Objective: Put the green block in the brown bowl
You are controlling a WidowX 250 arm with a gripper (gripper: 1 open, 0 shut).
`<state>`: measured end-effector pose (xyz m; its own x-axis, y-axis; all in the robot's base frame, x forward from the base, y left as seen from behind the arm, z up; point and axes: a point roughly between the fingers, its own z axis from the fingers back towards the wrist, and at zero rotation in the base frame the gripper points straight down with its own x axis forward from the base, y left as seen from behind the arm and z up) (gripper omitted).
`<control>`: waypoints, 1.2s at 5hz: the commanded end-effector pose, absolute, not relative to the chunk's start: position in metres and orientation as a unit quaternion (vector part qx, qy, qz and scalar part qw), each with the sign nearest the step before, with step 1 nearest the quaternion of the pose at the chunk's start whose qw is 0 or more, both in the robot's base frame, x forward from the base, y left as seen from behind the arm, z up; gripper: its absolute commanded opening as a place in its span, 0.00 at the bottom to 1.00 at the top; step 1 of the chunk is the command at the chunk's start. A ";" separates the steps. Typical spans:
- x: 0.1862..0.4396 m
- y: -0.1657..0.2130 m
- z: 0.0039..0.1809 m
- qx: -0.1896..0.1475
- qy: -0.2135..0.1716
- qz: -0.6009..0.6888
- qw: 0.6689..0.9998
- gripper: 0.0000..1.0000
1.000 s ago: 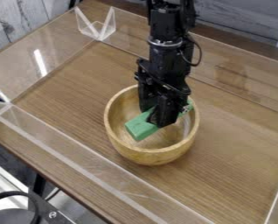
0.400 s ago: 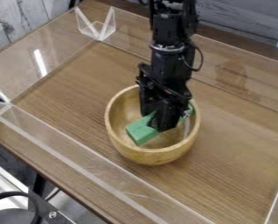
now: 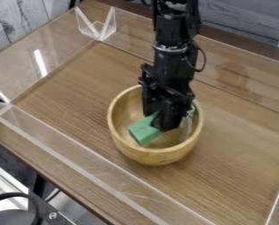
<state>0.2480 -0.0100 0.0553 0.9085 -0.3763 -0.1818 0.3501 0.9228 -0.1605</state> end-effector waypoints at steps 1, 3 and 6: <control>0.260 -0.012 0.065 -0.058 0.082 -0.192 0.976 0.00; 0.262 -0.013 0.081 -0.056 0.072 -0.191 0.977 1.00; 0.270 -0.013 0.135 -0.039 0.019 -0.181 0.983 1.00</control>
